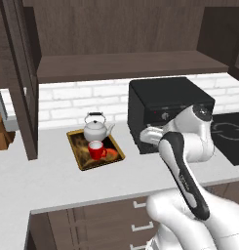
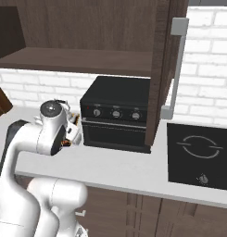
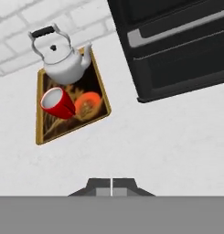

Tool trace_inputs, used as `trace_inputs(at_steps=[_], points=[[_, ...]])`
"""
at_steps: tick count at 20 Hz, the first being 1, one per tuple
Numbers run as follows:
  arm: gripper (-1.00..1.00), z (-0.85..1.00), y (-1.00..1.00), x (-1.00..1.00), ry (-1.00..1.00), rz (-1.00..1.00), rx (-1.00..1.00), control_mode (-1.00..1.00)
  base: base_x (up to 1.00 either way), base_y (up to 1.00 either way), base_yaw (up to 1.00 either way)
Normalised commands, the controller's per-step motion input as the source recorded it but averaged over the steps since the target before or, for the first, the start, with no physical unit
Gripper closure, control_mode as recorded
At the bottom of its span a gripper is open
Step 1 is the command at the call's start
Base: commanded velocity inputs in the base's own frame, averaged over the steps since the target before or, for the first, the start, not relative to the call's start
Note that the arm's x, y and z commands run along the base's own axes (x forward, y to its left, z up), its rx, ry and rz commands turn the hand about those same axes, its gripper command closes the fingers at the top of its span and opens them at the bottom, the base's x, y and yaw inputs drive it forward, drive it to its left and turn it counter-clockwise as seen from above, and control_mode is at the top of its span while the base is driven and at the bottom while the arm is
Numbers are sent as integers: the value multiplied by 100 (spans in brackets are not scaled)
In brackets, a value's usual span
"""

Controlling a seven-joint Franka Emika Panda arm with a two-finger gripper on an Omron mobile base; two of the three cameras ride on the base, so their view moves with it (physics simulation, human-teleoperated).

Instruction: Pick the kettle from the counter and place it on the tray. Then pick the mug from the cabinet and place it on the tray. Then close the cabinet doors.

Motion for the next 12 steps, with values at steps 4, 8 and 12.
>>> trace_inputs(at_steps=[4, 8, 12], points=[[100, 18, -86, -71, -11, -19, 25, -100, 0, 0, 0], [100, 13, -65, -54, -3, -21, 13, -100, 0, 0, 0], [100, 3, -52, -39, -6, -19, 10, -100, 0, 0, 0]])
